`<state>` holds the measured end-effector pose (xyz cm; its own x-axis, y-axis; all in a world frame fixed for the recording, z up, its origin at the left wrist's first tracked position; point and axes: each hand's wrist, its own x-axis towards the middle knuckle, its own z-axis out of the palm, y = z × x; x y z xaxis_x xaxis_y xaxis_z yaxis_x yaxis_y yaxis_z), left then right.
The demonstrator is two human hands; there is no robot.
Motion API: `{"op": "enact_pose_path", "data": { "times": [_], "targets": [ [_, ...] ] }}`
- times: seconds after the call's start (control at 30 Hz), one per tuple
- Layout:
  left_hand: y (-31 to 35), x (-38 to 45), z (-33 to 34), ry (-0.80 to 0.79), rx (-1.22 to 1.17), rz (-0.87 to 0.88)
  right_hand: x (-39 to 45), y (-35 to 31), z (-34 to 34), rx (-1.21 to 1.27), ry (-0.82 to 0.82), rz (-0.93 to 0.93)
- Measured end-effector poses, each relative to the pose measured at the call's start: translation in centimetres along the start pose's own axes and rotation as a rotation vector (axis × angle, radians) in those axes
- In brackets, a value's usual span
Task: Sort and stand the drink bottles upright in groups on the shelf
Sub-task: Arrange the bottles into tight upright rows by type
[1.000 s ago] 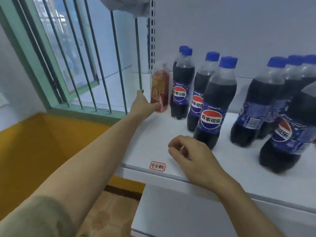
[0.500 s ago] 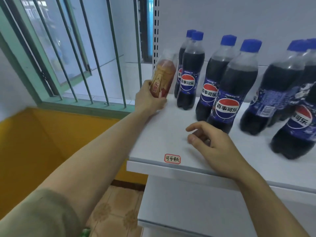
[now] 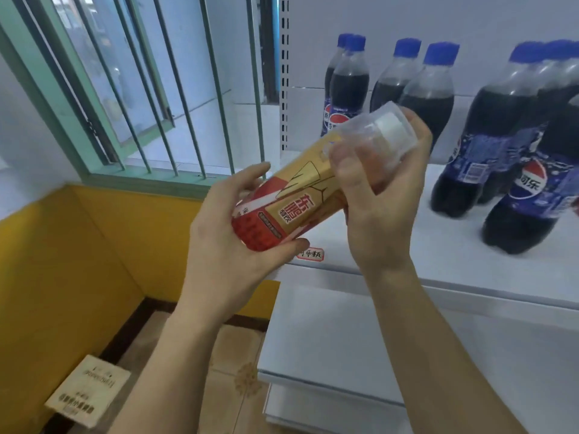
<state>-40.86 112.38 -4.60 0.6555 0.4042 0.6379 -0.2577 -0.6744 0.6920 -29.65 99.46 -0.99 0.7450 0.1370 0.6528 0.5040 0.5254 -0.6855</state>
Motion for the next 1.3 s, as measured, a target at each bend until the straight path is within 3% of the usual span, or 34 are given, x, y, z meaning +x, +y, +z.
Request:
{"op": "enact_pose_path", "data": {
  "times": [0.13,0.27,0.47,0.7,0.87,0.97,1.07,1.2,1.3],
  "targets": [
    [2.4,-3.0,4.4,-0.103,-0.554,-0.213,0.1,-2.9,-3.1,-0.063,0.017,-0.043],
    [4.7,-3.4,10.6,-0.165,-0.602,-0.196,0.4,-5.6,-8.9,-0.256,0.093,0.023],
    [10.3,-2.6,20.4,-0.373,-0.599,0.045,-0.2,-10.6,-20.7,-0.348,0.335,0.053],
    [16.7,-4.1,32.2,-0.723,-0.765,0.030,-0.3,-15.0,-33.9,-0.434,0.591,0.003],
    [20.2,-3.8,39.9,-0.729,-0.679,-0.063,2.7,-17.1,-43.5,-0.498,0.365,0.145],
    [22.0,-2.6,43.8,-0.746,-0.533,-0.053,5.7,-17.7,-48.2,-0.545,0.234,0.086],
    [22.9,-0.8,46.3,-0.550,-0.265,0.053,9.5,-17.4,-51.5,-0.658,0.089,0.005],
    [22.1,3.0,46.7,-0.055,-0.219,-0.015,15.4,-16.0,-54.6,-0.750,-0.134,0.144],
    [21.0,5.8,47.7,0.121,-0.138,-0.021,18.1,-13.9,-55.8,-0.890,-0.297,0.178]
  ]
}}
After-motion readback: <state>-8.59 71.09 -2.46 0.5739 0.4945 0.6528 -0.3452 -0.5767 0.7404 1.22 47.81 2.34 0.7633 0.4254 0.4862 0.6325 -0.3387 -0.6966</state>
